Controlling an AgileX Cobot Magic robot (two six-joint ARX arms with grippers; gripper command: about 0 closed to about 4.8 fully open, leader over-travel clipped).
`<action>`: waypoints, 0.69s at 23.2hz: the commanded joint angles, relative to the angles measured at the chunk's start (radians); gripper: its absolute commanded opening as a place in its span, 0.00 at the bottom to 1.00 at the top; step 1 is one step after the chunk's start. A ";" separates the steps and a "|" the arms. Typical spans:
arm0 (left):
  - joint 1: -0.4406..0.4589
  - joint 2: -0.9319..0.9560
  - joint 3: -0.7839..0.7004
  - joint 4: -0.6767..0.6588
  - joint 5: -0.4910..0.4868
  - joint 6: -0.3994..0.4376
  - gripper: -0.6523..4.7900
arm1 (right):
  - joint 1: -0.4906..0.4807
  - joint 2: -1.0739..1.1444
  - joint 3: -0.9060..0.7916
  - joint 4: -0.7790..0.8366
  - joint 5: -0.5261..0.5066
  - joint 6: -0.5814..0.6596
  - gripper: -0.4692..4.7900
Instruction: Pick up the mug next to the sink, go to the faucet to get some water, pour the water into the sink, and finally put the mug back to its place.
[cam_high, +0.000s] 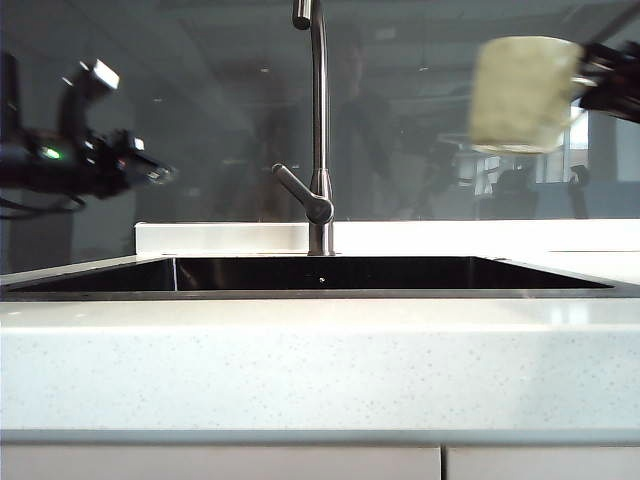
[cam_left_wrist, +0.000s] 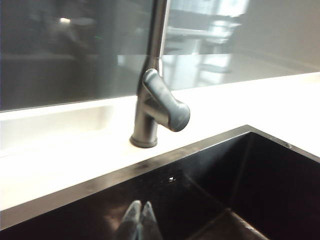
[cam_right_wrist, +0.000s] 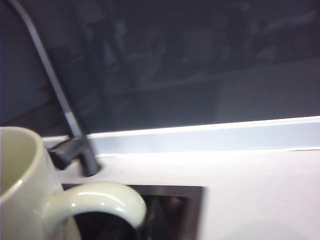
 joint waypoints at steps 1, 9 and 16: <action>-0.012 0.150 0.205 0.015 0.098 -0.061 0.36 | 0.092 -0.007 0.150 -0.186 0.029 0.002 0.08; -0.051 0.452 0.677 0.004 0.174 -0.206 0.56 | 0.236 0.056 0.394 -0.381 0.101 -0.087 0.08; -0.076 0.582 0.905 -0.079 0.199 -0.249 0.75 | 0.299 0.186 0.558 -0.440 0.100 -0.087 0.08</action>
